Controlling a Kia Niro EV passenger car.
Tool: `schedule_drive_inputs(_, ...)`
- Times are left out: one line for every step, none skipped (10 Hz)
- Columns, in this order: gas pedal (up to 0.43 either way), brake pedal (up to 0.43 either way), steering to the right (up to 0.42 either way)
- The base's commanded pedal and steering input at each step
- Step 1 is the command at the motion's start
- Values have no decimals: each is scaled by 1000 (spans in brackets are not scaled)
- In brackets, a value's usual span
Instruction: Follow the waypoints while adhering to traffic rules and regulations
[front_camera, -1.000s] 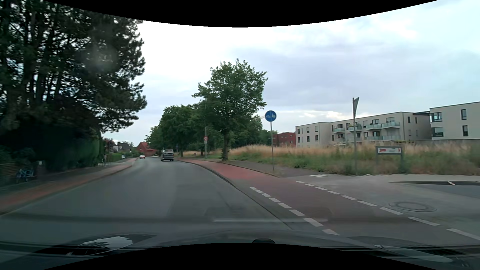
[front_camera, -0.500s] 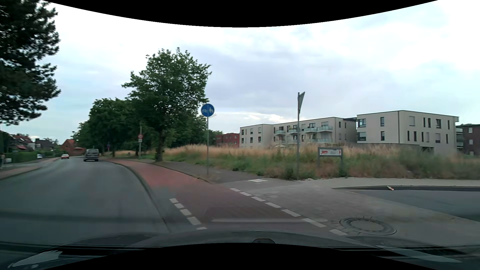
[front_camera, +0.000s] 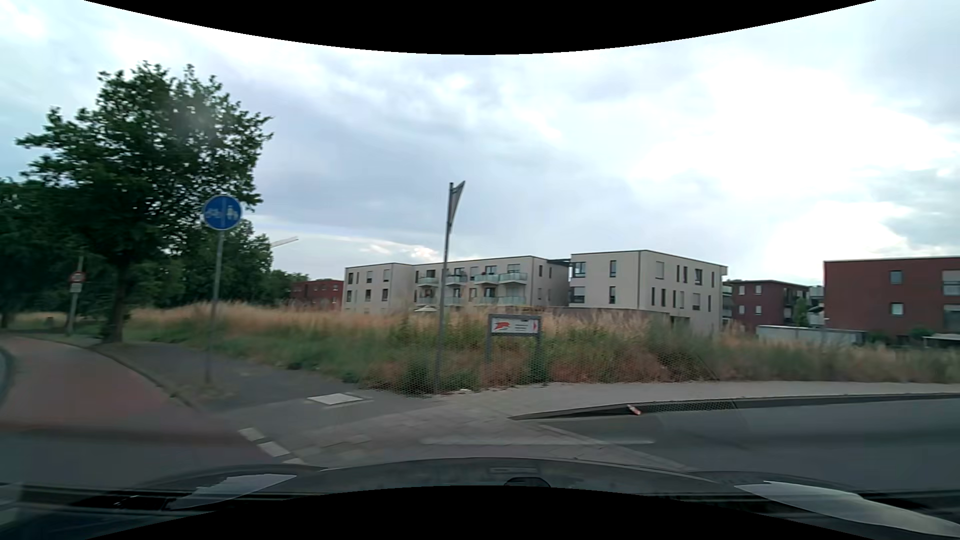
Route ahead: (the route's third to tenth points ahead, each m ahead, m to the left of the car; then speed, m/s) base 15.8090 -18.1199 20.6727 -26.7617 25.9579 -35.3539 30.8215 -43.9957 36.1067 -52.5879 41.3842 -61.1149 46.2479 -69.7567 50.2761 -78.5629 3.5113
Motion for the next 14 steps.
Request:
schedule_drive_inputs(189, 0, 705)
schedule_drive_inputs(189, 0, 703)
schedule_drive_inputs(189, 0, 703)
schedule_drive_inputs(177, 0, 701)
schedule_drive_inputs(169, 0, 700)
schedule_drive_inputs(157, 0, 692)
schedule_drive_inputs(130, 0, 678)
schedule_drive_inputs(118, 0, 660)
schedule_drive_inputs(8, 0, 639)
schedule_drive_inputs(0, 0, 619)
schedule_drive_inputs(0, 0, 602)
schedule_drive_inputs(0, 0, 583)
schedule_drive_inputs(0, 0, 546)
schedule_drive_inputs(0, 0, 514)
